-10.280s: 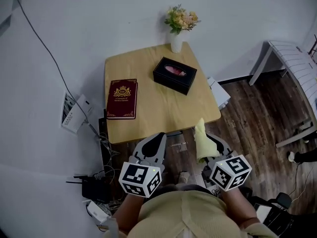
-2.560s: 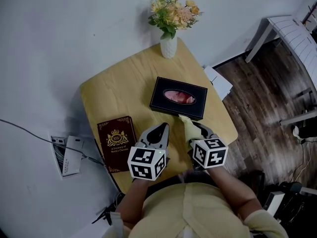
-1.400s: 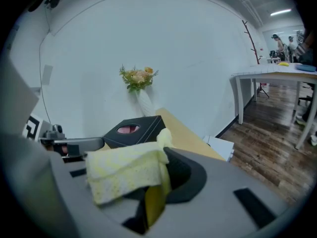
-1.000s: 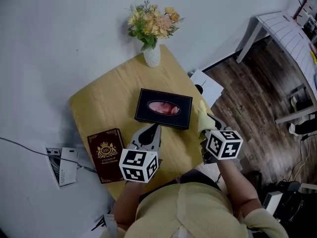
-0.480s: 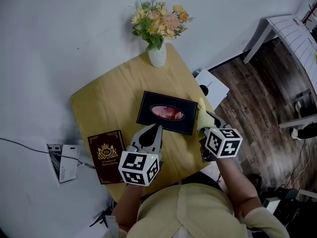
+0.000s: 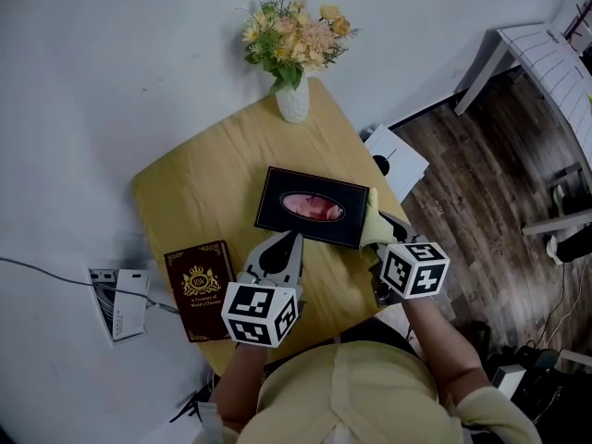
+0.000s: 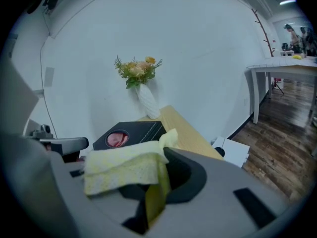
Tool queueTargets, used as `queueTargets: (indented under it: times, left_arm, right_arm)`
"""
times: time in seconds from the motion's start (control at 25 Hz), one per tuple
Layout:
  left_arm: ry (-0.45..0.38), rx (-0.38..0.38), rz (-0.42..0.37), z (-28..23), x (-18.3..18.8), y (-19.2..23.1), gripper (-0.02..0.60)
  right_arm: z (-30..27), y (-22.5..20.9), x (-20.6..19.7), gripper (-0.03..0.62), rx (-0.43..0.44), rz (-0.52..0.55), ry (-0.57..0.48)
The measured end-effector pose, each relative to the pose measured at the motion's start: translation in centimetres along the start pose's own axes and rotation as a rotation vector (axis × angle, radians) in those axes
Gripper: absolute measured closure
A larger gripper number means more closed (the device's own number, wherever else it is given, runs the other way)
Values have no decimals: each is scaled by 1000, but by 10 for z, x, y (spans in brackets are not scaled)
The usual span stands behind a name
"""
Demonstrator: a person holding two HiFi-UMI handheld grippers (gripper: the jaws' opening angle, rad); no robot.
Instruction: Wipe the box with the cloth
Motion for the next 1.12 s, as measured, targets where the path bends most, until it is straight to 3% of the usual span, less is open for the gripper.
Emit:
queueTargets:
  times: [1.12]
  left_arm:
    - [-7, -34, 7, 33, -21, -4, 560]
  right_arm:
    - [43, 29, -33, 554, 38, 53, 82]
Point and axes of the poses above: the fingertips, and each gripper's own axes: z backward along the fingers, y to its left, x out of its top, the point moved 8 cm from there along z, backward along the fingers
